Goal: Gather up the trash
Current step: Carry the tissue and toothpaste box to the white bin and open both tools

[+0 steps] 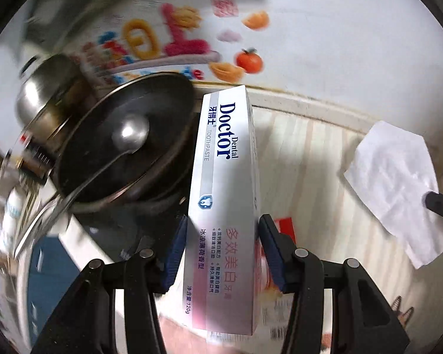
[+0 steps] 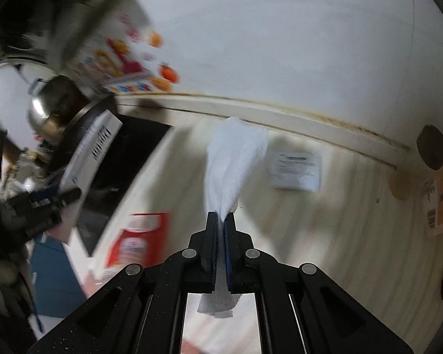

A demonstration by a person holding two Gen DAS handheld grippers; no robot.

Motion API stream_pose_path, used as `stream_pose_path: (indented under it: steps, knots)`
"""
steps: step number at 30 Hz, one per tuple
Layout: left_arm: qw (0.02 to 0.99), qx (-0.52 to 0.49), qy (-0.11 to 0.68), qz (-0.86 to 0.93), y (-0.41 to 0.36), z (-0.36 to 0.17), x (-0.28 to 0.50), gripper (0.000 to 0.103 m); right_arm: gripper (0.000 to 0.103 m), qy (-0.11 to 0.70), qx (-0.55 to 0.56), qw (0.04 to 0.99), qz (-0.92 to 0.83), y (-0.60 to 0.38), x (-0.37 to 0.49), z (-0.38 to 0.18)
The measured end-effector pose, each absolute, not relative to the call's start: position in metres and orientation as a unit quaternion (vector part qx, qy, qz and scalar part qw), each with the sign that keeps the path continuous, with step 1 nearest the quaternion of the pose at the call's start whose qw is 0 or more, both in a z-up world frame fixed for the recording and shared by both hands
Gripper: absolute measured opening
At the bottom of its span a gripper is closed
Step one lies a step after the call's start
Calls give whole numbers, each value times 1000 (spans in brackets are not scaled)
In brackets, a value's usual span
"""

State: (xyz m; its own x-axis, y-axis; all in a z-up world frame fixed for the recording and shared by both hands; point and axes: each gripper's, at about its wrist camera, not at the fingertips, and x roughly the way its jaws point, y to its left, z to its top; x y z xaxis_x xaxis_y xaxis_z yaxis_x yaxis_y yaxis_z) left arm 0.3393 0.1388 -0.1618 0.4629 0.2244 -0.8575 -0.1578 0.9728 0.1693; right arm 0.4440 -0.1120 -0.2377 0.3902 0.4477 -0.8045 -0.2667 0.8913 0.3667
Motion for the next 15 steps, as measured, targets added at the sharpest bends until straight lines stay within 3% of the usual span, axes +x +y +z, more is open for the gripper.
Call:
stream_pose_path:
  steps: [7, 15]
  knots:
    - [854, -43, 490, 169, 198, -161, 249, 46, 4, 513, 70, 798, 309, -39, 377, -219]
    - [810, -158, 495, 272, 296, -194, 98, 46, 4, 555, 16, 708, 436, 94, 265, -238]
